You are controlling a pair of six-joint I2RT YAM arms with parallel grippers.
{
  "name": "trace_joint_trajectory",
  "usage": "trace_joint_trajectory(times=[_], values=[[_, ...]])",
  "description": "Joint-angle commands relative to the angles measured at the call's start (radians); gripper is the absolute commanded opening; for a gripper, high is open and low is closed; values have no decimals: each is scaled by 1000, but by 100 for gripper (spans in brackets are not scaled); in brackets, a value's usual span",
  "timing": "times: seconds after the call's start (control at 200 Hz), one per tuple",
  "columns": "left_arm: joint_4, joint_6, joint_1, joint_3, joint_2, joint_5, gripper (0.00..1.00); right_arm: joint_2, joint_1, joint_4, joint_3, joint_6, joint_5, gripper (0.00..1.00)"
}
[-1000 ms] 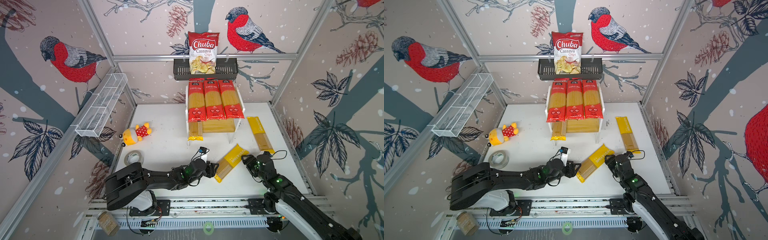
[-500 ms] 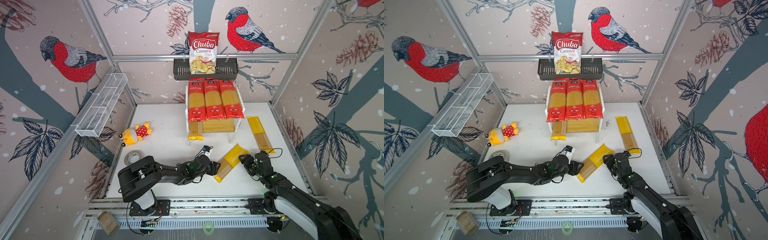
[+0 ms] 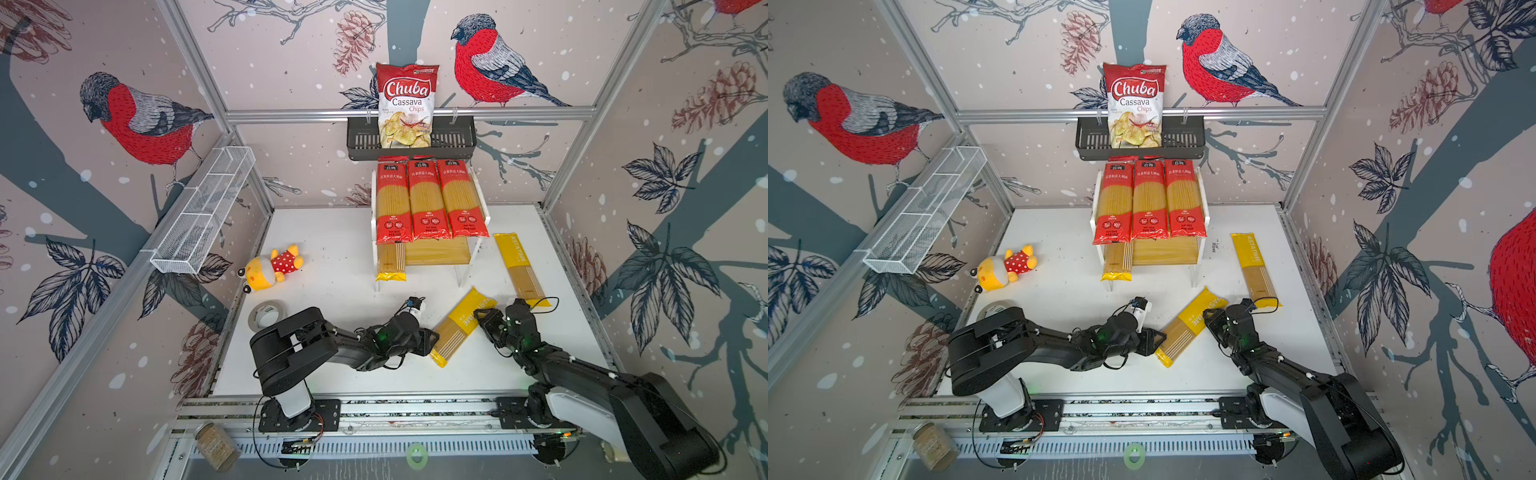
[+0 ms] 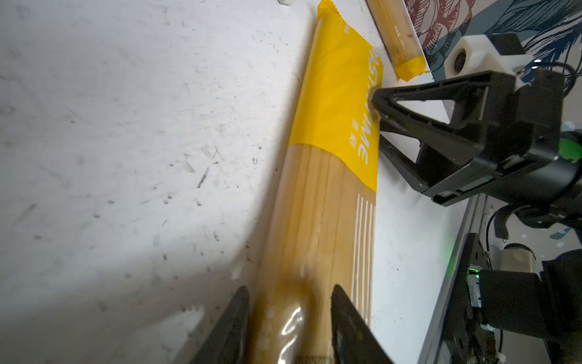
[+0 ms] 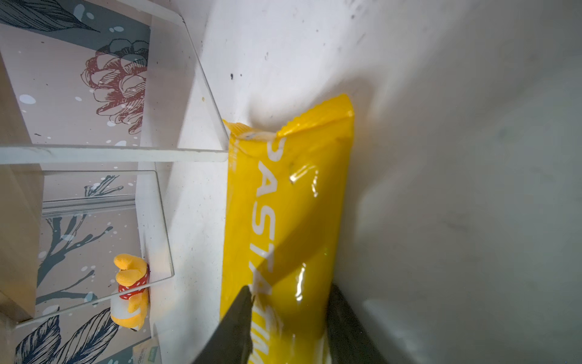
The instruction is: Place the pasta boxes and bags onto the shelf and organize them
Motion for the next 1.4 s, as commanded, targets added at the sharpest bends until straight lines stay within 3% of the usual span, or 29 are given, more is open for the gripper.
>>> trace_joint_trajectory(times=[0.0, 0.275, 0.485, 0.615, 0.9, 1.121, 1.396], values=[[52, 12, 3, 19, 2, 50, 38, 2, 5, 29, -22, -3, 10, 30], [61, 0, 3, 2, -51, 92, 32, -43, 20, 74, -29, -70, -22, 10], [20, 5, 3, -51, -168, 100, 34, -211, 132, -13, -7, -95, 99, 0], [-25, 16, 3, -84, -252, 84, 35, -332, 187, -97, 6, -103, 180, 0], [-133, 69, 4, -98, -427, 52, 38, -464, 249, -197, 47, -126, 215, 0], [-154, 165, 5, -133, -577, 35, 39, -531, 353, -298, 138, -233, 314, 0], [-104, 243, 5, -184, -736, 30, 42, -601, 446, -286, 186, -368, 383, 0]])
